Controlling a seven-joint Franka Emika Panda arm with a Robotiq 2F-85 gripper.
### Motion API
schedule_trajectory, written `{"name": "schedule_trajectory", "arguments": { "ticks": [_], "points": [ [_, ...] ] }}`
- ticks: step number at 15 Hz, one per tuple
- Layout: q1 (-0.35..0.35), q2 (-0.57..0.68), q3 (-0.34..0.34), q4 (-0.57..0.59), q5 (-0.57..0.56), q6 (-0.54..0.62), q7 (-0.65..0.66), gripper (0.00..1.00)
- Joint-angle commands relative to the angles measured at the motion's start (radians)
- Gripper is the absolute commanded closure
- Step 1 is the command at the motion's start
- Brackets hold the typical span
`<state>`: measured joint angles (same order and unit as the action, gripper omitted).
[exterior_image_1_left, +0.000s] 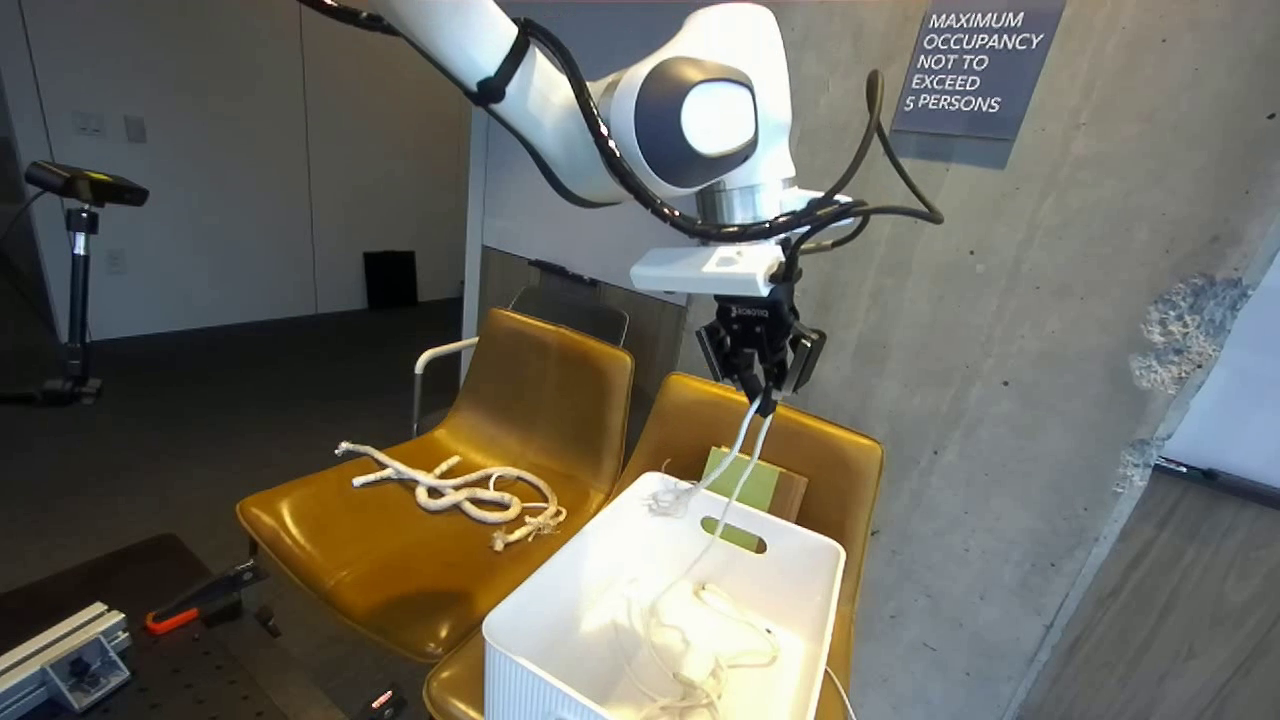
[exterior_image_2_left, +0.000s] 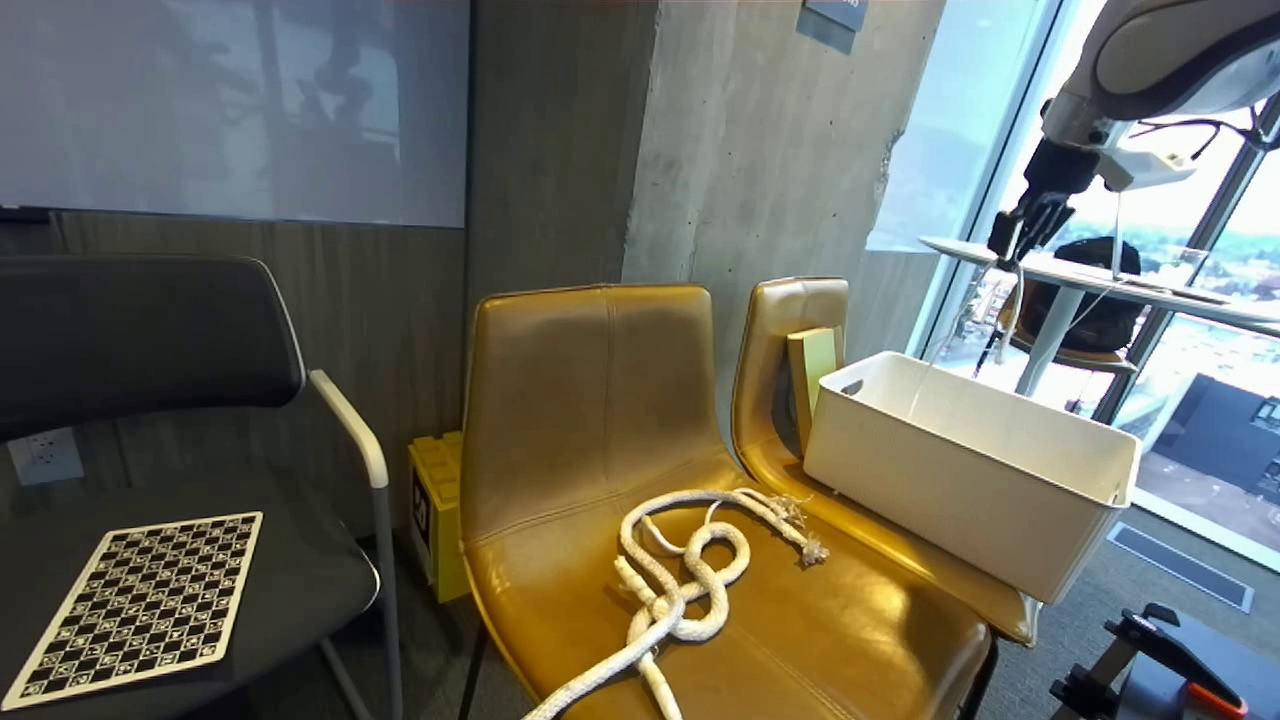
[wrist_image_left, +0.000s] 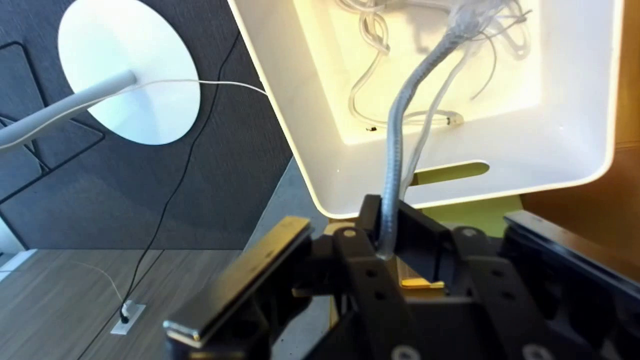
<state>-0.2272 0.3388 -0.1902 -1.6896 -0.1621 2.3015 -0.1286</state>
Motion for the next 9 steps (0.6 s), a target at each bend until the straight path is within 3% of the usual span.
{"name": "schedule_trajectory", "arguments": {
  "ticks": [1,2,3,9],
  "points": [
    [-0.002,0.017,-0.012,-0.021,-0.028,0.031,0.003,0.98],
    [0.003,0.018,-0.012,-0.032,-0.033,0.034,0.008,0.66],
    [0.007,0.018,-0.011,-0.038,-0.036,0.033,0.012,0.64],
    [0.048,-0.075,0.011,-0.106,-0.038,0.035,0.011,0.22]
  ]
}}
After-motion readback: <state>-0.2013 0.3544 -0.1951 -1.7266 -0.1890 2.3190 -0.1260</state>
